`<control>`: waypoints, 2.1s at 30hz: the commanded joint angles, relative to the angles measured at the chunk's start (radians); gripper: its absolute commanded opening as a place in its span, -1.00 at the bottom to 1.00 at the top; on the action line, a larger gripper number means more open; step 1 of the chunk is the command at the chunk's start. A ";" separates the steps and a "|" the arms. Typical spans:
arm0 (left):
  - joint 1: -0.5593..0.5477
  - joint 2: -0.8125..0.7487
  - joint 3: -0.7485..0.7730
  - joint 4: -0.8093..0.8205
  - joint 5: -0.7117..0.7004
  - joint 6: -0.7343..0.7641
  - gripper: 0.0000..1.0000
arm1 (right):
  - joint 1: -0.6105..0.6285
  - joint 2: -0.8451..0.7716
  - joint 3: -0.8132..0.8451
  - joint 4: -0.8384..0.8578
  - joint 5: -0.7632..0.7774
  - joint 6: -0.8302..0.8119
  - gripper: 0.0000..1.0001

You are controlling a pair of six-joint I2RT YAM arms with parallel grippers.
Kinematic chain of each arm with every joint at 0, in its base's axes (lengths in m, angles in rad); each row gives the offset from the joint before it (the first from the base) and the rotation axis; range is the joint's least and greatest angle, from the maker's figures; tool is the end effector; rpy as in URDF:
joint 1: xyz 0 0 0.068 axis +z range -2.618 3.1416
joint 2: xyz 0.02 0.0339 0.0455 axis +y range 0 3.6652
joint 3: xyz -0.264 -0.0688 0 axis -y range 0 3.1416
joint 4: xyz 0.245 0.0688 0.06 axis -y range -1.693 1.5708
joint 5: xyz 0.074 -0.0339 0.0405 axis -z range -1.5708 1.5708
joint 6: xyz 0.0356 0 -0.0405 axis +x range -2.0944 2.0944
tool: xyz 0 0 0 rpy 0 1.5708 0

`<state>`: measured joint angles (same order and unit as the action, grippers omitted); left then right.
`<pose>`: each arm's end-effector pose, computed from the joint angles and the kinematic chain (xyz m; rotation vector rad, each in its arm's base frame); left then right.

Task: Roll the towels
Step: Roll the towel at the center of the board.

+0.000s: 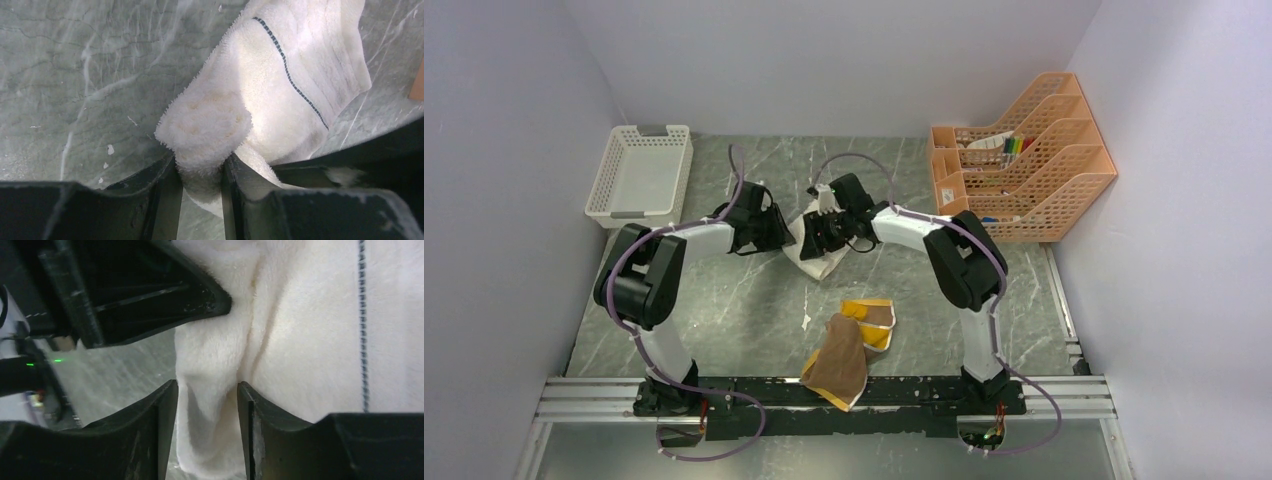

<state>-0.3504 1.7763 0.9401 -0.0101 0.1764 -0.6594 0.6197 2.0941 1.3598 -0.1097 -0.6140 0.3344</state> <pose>0.3312 -0.1277 0.1487 -0.3033 2.4944 -0.6547 0.3483 0.2737 0.1455 -0.6615 2.4607 1.1542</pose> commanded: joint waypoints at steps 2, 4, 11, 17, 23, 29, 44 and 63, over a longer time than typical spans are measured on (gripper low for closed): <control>-0.002 0.013 0.029 -0.045 -0.064 0.056 -0.21 | 0.028 -0.144 -0.017 -0.126 0.361 -0.277 0.00; -0.002 0.015 0.029 -0.048 -0.063 0.058 -0.23 | 0.052 -0.189 -0.046 -0.105 0.433 -0.325 0.09; -0.004 0.029 0.037 -0.054 -0.050 0.063 -0.25 | 0.177 -0.269 -0.090 -0.056 0.584 -0.448 0.31; -0.004 0.038 0.041 -0.060 -0.047 0.066 -0.25 | 0.256 -0.226 -0.081 -0.048 0.616 -0.454 0.33; -0.004 0.045 0.045 -0.067 -0.048 0.071 -0.25 | 0.312 -0.175 -0.067 -0.051 0.670 -0.459 0.32; -0.002 0.068 0.065 -0.077 -0.019 0.076 -0.24 | 0.367 -0.150 -0.092 -0.028 0.792 -0.476 0.30; -0.002 0.078 0.083 -0.092 0.028 0.078 -0.22 | 0.419 -0.057 -0.092 -0.016 1.074 -0.403 0.11; 0.052 -0.019 0.051 -0.084 -0.030 0.026 -0.12 | 0.394 -0.050 -0.118 0.024 0.867 -0.273 -0.71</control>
<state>-0.3347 1.8137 1.0065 -0.0849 0.2062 -0.6132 1.0279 2.0224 1.2686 -0.0826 0.3996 -0.0093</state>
